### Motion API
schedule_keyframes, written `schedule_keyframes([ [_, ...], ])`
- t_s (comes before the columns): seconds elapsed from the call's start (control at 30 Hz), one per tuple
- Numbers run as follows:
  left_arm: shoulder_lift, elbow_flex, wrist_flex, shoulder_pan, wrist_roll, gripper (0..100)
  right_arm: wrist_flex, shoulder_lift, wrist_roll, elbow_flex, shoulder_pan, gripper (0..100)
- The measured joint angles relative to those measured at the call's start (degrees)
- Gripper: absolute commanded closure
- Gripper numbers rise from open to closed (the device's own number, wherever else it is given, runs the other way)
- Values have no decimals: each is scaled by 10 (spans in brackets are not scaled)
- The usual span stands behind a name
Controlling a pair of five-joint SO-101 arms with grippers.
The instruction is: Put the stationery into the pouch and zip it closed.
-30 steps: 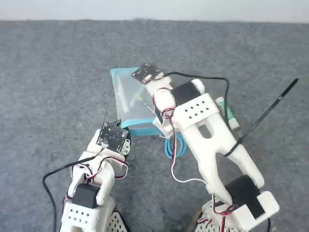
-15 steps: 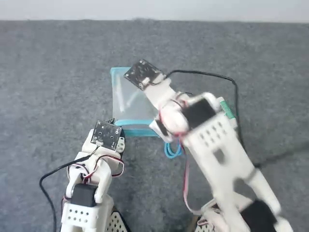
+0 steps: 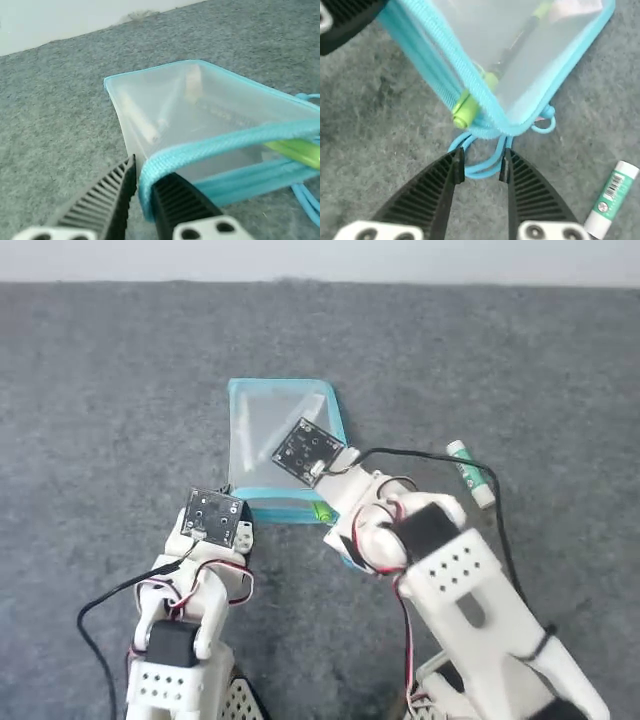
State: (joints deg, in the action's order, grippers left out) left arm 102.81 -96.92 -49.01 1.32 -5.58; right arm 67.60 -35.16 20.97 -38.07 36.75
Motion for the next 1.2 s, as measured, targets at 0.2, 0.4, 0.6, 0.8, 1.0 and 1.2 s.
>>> schedule_keyframes([
  [0.2,0,0,0,2,0,988,-55,81,-1,0,0,887],
  [0.4,0,0,0,3,0,988,-103,117,-1,0,10,887],
  [0.6,0,0,0,3,0,988,-146,120,-18,2,59,887],
  [0.8,0,0,0,3,0,988,-178,156,-28,25,64,887],
  [1.0,0,0,0,2,0,988,-216,185,-28,25,66,887],
  [1.2,0,0,0,2,0,988,-163,126,-30,23,65,887],
])
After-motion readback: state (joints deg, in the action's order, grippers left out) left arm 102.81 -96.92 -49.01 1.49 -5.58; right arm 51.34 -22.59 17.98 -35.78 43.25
